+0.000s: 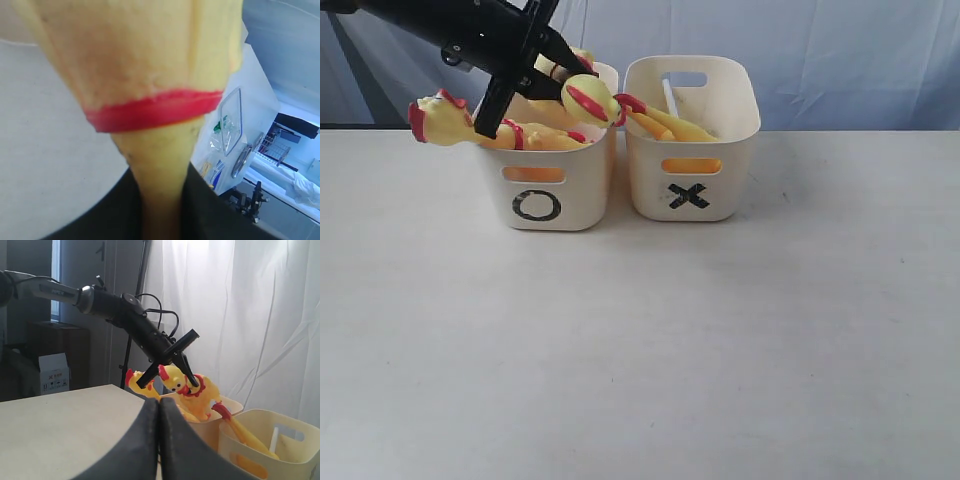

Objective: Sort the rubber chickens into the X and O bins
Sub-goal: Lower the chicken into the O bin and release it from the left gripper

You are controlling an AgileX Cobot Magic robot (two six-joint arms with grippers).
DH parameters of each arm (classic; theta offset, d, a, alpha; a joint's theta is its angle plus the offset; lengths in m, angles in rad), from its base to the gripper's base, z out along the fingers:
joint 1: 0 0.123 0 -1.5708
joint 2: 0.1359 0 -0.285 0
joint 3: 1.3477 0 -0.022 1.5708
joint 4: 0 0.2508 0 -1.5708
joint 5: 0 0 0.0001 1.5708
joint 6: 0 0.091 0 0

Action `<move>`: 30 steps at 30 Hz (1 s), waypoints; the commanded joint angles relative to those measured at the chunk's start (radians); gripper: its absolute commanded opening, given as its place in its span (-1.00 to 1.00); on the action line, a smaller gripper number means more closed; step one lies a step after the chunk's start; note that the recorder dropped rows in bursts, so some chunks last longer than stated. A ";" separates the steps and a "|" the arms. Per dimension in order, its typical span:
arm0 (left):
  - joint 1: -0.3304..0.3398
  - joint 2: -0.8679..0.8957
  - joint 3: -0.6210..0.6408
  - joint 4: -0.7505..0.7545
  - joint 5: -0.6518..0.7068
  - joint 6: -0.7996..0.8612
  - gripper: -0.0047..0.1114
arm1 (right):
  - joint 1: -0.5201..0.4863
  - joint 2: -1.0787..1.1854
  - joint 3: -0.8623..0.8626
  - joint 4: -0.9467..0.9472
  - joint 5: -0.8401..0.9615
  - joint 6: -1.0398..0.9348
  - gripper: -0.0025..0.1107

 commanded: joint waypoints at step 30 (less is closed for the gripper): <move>0.006 0.012 -0.006 -0.072 0.020 0.011 0.17 | -0.005 -0.004 0.004 -0.004 0.002 -0.002 -0.97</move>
